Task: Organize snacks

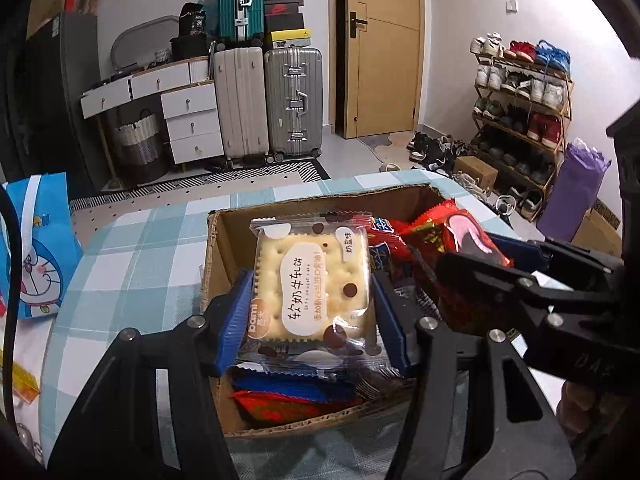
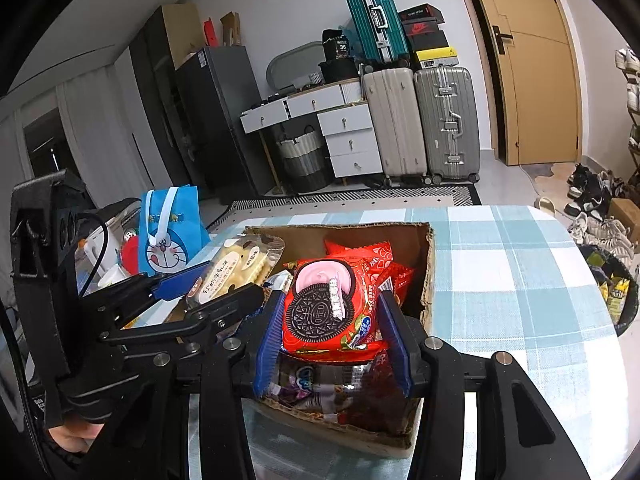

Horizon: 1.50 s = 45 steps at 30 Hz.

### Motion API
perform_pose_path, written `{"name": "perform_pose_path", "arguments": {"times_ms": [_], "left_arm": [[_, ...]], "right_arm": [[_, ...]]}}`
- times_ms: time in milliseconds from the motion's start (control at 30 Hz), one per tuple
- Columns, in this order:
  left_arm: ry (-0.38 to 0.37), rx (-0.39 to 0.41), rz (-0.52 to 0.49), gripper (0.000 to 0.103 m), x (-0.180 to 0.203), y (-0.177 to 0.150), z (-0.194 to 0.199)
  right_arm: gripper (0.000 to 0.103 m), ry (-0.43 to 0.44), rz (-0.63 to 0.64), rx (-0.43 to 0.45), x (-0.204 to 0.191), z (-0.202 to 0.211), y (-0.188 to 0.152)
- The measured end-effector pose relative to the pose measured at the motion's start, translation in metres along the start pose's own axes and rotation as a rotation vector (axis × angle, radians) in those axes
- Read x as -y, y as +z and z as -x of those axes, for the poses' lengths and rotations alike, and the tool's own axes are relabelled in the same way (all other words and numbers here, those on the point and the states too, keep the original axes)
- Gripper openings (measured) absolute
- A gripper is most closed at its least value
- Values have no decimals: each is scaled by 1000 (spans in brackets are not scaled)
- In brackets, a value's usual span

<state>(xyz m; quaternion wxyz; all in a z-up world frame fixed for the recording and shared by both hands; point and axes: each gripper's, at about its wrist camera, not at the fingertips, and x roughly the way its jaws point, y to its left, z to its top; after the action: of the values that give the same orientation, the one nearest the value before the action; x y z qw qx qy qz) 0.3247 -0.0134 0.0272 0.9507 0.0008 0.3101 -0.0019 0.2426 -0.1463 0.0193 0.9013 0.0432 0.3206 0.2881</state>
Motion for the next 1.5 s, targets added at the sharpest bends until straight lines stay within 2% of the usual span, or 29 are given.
{"name": "perform_pose_path", "arguments": {"times_ms": [567, 667, 800, 867, 900, 933, 967, 1033, 1100, 1167, 1200, 1500], "left_arm": [[-21, -35, 5, 56, 3, -7, -33], [-12, -35, -12, 56, 5, -10, -30], [-11, -37, -24, 59, 8, -13, -20], [-30, -42, -13, 64, 5, -13, -13], [-40, -38, -3, 72, 3, -13, -9], [-47, -27, 8, 80, 1, -15, -3], [-55, -8, 19, 82, -1, -16, 4], [-66, 15, 34, 87, -6, -21, 18], [-69, 24, 45, 91, -13, -26, 33], [-80, 44, 63, 101, -18, -34, 47], [-78, 54, 69, 103, -22, -39, 56], [-27, 106, 107, 103, -45, -85, 118]], "right_arm": [[47, -8, 9, -3, 3, -7, 2], [47, 0, 4, -12, 3, -9, 5], [50, -34, 3, -5, 4, -3, 8], [54, -45, 1, 3, 6, 3, 9], [58, -51, 6, 8, 6, 7, 8], [68, -53, 9, 12, 6, 11, 7], [74, -50, 6, 15, 8, 15, 6], [96, -41, -8, 24, 10, 25, 3], [101, -29, -26, 23, 14, 34, -1], [102, -20, -35, 19, 17, 41, -6], [102, -17, -40, 18, 19, 45, -9], [103, 27, 16, 81, 4, 80, -40]]}}
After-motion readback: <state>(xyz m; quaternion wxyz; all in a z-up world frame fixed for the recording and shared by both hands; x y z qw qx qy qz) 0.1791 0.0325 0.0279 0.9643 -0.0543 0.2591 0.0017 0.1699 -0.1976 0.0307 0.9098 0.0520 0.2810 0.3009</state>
